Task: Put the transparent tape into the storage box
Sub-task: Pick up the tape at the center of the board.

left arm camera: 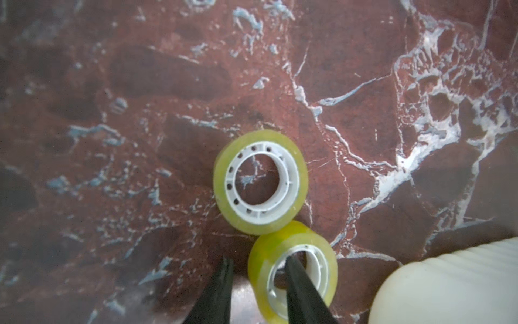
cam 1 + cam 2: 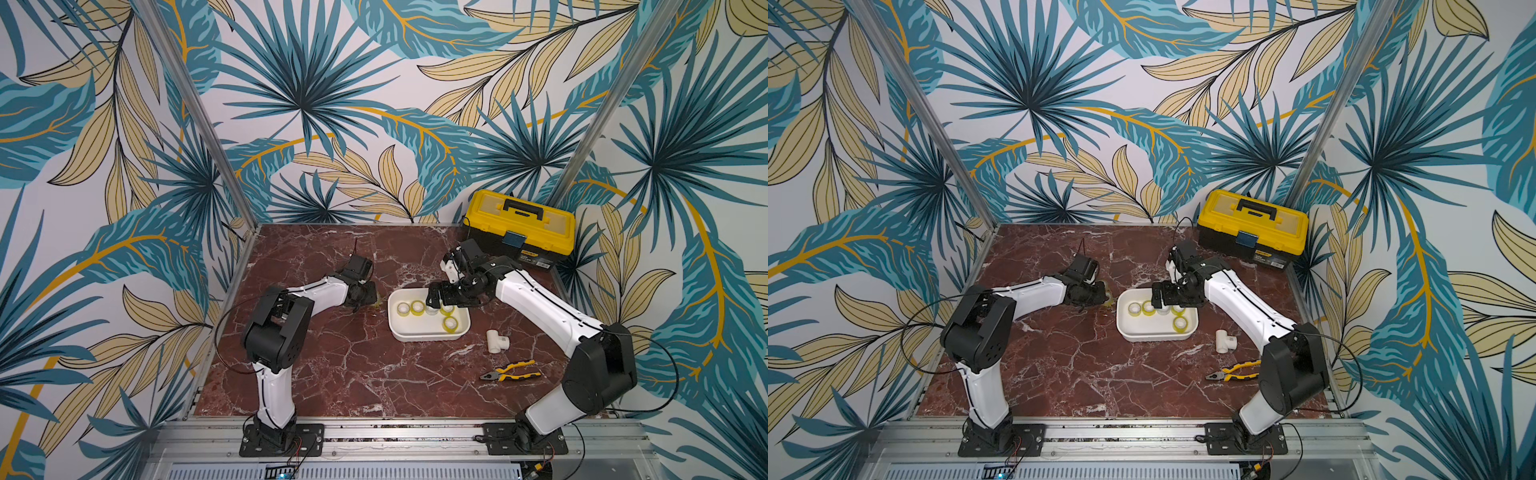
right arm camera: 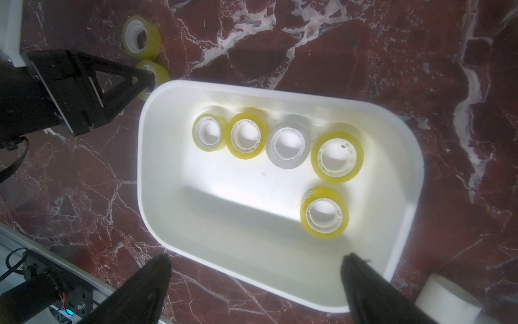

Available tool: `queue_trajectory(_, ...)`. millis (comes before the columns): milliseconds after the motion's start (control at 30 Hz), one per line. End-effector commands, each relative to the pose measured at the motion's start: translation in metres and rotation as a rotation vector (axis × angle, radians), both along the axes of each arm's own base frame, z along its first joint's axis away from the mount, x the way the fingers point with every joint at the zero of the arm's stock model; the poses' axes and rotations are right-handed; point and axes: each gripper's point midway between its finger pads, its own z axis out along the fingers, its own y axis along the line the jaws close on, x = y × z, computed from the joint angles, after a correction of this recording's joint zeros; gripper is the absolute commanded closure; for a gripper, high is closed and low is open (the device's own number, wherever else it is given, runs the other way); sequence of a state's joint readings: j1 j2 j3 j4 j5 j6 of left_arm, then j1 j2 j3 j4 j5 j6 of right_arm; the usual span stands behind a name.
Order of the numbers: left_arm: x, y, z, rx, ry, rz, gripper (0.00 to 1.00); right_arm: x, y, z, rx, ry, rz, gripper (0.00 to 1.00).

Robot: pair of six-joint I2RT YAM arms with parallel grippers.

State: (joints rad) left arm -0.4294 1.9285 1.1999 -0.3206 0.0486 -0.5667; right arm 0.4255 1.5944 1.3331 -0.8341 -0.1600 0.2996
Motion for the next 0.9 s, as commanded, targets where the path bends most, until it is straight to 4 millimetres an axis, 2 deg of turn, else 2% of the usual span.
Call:
queue_trajectory(0,-0.020,0.006,-0.025,0.062,0.093,-0.020,0.72,0.003,-0.002,-0.001,-0.013,-0.008,-0.016,0.00)
queue_trajectory(67,-0.026,0.010,-0.026,0.081,0.104,-0.024,0.76,0.003,-0.002,-0.002,-0.014,-0.005,-0.017,0.00)
queue_trajectory(200,-0.039,0.018,-0.026,0.106,0.117,-0.032,0.98,0.004,-0.002,-0.001,-0.016,-0.007,-0.020,0.00)
queue_trajectory(333,-0.045,0.024,-0.013,0.134,0.093,-0.041,1.00,0.007,-0.001,0.001,-0.014,-0.015,-0.025,0.00)
queue_trajectory(433,-0.040,0.026,0.011,0.144,0.042,-0.048,1.00,0.008,0.000,0.005,-0.005,-0.021,-0.025,0.00)
queue_trajectory(600,-0.029,0.024,0.068,0.152,-0.067,-0.089,1.00,0.011,0.001,0.013,0.005,-0.039,-0.030,0.00)
queue_trajectory(733,-0.030,0.000,0.117,0.164,-0.157,-0.199,1.00,0.011,0.000,0.021,0.008,-0.056,-0.036,0.00)
queue_trajectory(800,-0.037,-0.024,0.133,0.149,-0.184,-0.273,1.00,0.009,-0.003,0.029,0.008,-0.070,-0.040,0.00)
queue_trajectory(867,-0.047,-0.052,0.141,0.134,-0.198,-0.349,1.00,0.006,-0.006,0.036,0.003,-0.085,-0.039,0.00)
